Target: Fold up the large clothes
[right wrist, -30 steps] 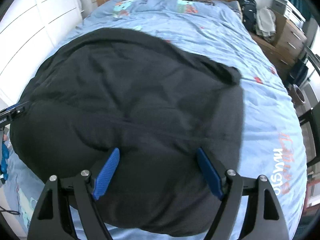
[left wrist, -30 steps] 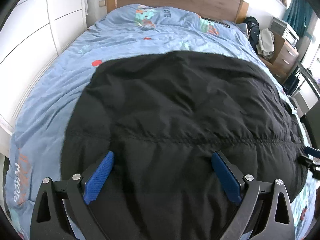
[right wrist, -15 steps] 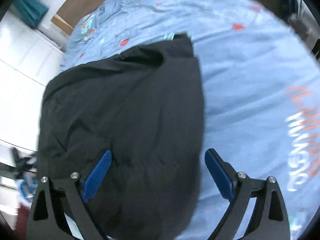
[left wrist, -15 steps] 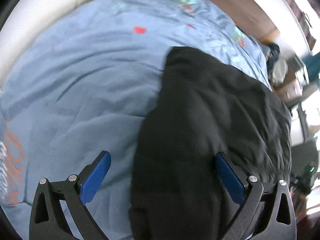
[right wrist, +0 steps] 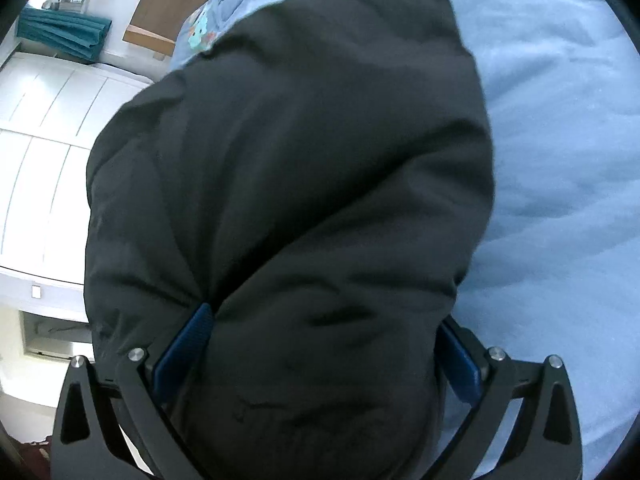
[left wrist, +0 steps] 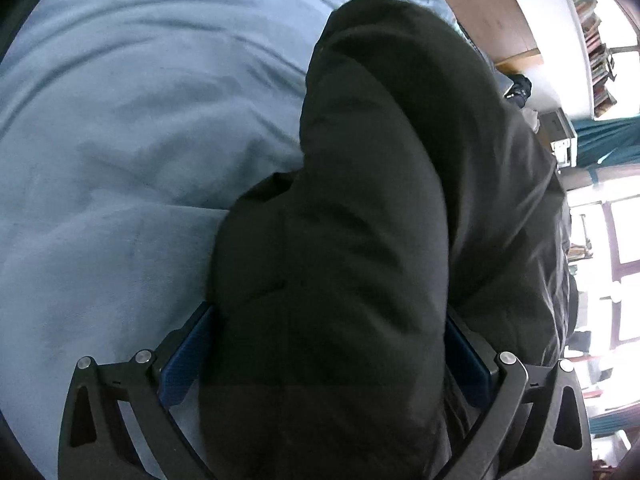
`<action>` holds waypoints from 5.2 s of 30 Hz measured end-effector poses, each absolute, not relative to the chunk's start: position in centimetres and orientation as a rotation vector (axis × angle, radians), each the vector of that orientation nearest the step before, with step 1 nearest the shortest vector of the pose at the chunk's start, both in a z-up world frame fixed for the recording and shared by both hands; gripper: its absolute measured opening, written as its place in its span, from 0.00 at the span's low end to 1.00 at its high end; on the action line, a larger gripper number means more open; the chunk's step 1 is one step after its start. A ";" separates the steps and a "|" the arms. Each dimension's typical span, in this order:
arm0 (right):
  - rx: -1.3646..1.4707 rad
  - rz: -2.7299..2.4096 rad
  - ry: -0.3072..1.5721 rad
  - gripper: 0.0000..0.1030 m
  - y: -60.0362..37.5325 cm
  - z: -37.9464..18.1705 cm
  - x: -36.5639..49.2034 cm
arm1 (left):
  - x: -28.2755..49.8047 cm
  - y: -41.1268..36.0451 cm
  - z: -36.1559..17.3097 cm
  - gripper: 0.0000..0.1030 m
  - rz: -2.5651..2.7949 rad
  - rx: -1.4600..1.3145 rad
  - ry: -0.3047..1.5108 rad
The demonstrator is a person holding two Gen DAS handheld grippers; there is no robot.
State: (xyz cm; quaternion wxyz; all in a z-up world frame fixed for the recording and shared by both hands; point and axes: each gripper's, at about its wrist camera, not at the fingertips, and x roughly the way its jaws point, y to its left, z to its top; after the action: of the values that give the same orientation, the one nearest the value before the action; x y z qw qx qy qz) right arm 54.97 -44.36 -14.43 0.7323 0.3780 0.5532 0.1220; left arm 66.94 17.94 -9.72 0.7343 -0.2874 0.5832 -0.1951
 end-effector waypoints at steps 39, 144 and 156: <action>0.834 0.345 1.075 0.19 -37.2 -4.1 53.6 | 56.2 11.0 0.7 0.21 -0.580 -0.794 1.142; 0.074 -0.027 0.583 1.00 -12.1 13.6 9.8 | 12.2 7.6 10.2 0.99 -0.051 -0.029 0.508; 0.085 -0.087 0.576 1.00 -12.2 12.2 7.4 | 9.5 5.1 8.9 0.99 0.003 0.003 0.492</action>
State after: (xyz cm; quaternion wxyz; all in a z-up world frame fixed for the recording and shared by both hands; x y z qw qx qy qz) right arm 7.39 -12.16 12.23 0.9570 0.0418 0.2838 -0.0429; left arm 9.45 5.09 8.89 0.9699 0.0016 0.2434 0.0014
